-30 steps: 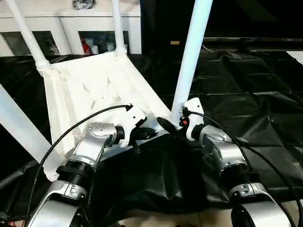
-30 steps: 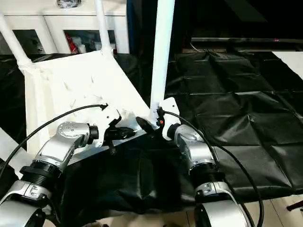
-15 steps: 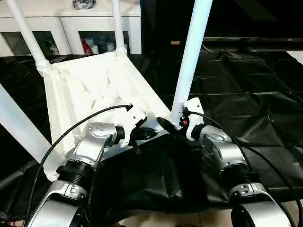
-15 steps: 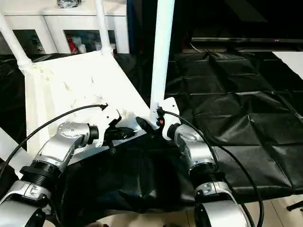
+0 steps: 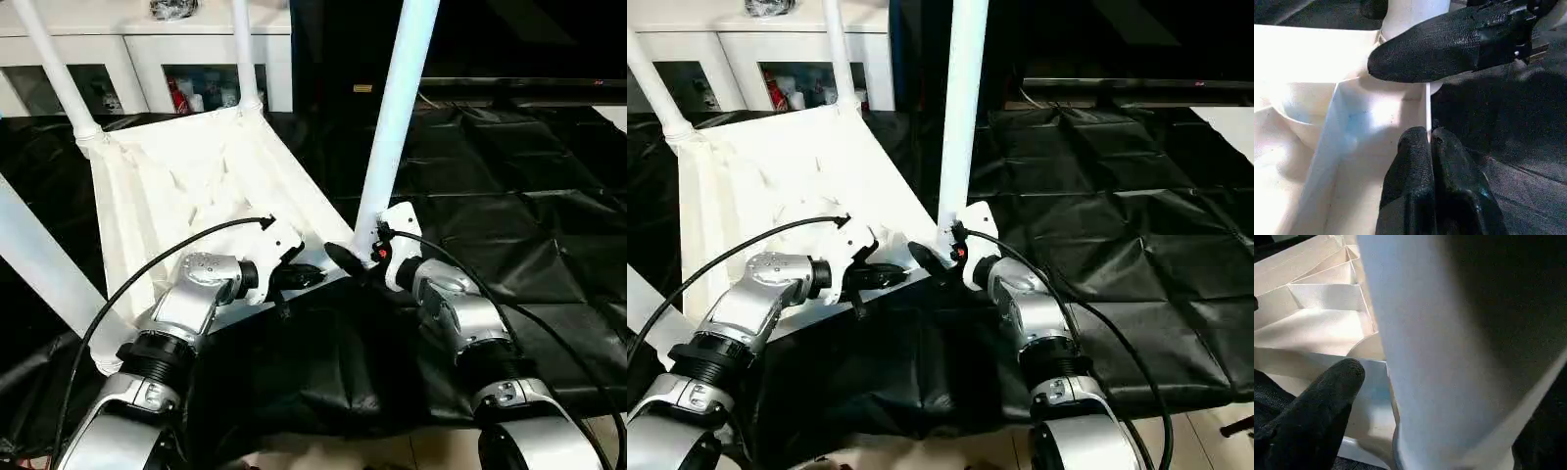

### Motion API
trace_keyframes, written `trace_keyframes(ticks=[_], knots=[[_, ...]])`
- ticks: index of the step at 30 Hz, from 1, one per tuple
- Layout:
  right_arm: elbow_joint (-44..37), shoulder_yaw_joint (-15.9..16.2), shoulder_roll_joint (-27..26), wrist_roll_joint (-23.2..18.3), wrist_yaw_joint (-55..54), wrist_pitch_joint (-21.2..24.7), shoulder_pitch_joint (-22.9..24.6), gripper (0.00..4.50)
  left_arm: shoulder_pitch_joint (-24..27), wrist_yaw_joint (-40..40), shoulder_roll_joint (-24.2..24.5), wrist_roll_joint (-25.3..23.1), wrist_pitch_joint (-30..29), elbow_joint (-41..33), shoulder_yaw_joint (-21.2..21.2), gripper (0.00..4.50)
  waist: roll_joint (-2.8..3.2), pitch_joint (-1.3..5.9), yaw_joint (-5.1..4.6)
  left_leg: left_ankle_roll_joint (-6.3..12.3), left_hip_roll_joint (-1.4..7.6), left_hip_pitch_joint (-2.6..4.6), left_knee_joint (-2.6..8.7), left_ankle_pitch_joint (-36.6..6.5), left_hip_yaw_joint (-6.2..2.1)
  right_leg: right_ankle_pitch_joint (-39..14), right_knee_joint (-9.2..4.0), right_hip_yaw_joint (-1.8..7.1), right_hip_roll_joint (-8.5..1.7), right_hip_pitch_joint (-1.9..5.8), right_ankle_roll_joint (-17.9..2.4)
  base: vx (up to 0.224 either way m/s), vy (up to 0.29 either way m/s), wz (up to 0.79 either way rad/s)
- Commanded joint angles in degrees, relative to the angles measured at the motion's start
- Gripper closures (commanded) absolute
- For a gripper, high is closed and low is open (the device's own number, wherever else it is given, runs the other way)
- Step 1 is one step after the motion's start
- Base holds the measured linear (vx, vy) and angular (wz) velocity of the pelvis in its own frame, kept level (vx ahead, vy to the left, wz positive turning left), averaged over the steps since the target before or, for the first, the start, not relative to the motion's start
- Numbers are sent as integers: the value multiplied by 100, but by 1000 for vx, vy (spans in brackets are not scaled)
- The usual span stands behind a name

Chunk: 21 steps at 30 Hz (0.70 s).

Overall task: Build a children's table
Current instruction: Rotate leg to tighten

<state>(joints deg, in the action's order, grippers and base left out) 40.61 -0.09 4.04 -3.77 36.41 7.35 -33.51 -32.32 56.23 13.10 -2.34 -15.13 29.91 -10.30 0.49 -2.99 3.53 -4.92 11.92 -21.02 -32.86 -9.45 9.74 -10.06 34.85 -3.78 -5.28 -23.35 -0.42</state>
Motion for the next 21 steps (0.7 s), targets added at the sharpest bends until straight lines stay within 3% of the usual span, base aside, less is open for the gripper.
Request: trace_keyframes(ticks=[1,14,16,18,19,21], knots=[[112,535,-340,10,405,200,14,8,-216,165,-263,260,218,-431,-249,450,21,356,24,79,82,35,414,-1674,5,-1466,-459,214,-247,283,-1158,0,0,0],[112,535,-340,10,405,200,14,8,-216,165,-263,260,218,-431,-249,450,22,353,25,77,83,37,416,-1702,5,-1517,-466,215,-249,277,-1149,0,0,0],[-563,1105,585,-70,2448,139,271,8,-65,1161,347,373,301,-585,-355,450,7,372,62,166,77,31,401,-1728,-4,-1457,-455,194,-219,340,-1103,0,0,0],[-741,1238,800,-92,2899,129,338,8,-36,1398,489,405,319,-618,-380,450,35,360,86,299,100,5,388,-1514,28,-1078,-419,207,-217,308,-1202,0,0,0],[-830,1299,900,-100,3086,126,374,8,-25,1503,550,422,327,-633,-392,450,30,391,132,330,117,45,365,-1410,32,-882,-399,197,-219,313,-1300,0,0,0],[-832,1301,907,-99,3092,125,377,8,-31,1505,550,420,328,-626,-393,450,45,376,185,352,122,43,363,-1360,48,-804,-382,205,-232,290,-1416,0,0,0]])
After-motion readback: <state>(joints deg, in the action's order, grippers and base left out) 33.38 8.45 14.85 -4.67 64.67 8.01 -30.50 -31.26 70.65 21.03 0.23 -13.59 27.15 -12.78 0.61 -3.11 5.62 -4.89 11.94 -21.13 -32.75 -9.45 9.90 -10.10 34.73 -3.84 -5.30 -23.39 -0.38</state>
